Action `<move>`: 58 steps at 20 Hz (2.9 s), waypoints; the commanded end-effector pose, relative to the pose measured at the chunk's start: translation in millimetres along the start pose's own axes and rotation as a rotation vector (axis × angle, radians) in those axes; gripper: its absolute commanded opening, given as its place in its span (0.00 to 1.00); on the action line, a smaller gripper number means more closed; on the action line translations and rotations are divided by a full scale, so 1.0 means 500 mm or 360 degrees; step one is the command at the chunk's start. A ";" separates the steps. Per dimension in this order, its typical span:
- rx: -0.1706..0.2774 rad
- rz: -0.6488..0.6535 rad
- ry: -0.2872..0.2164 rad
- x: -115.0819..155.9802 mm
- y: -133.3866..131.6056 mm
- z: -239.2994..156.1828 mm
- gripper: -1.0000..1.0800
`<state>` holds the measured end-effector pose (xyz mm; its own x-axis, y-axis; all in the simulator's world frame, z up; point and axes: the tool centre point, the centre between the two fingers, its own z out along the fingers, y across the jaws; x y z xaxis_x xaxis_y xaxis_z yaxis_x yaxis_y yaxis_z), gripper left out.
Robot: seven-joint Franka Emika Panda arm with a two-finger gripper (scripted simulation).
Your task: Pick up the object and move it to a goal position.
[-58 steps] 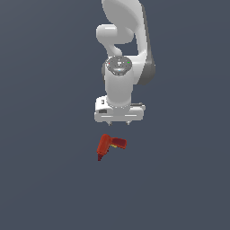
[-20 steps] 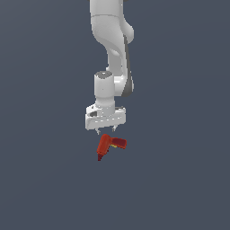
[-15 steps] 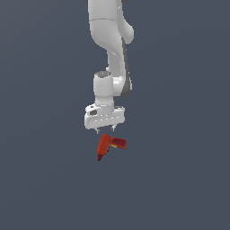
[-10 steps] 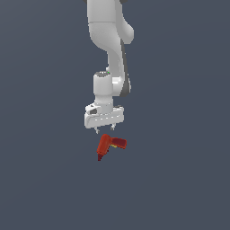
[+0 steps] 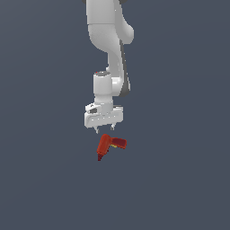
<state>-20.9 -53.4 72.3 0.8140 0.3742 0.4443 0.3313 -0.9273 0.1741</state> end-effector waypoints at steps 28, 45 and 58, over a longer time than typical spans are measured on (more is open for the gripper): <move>-0.0004 -0.0001 0.0004 -0.001 0.004 0.057 0.00; -0.0006 -0.0003 0.0004 -0.034 0.122 0.019 0.00; -0.0004 -0.0004 0.0005 -0.051 0.191 -0.003 0.00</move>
<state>-11.7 -148.4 76.6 0.8128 0.3765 0.4446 0.3336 -0.9264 0.1746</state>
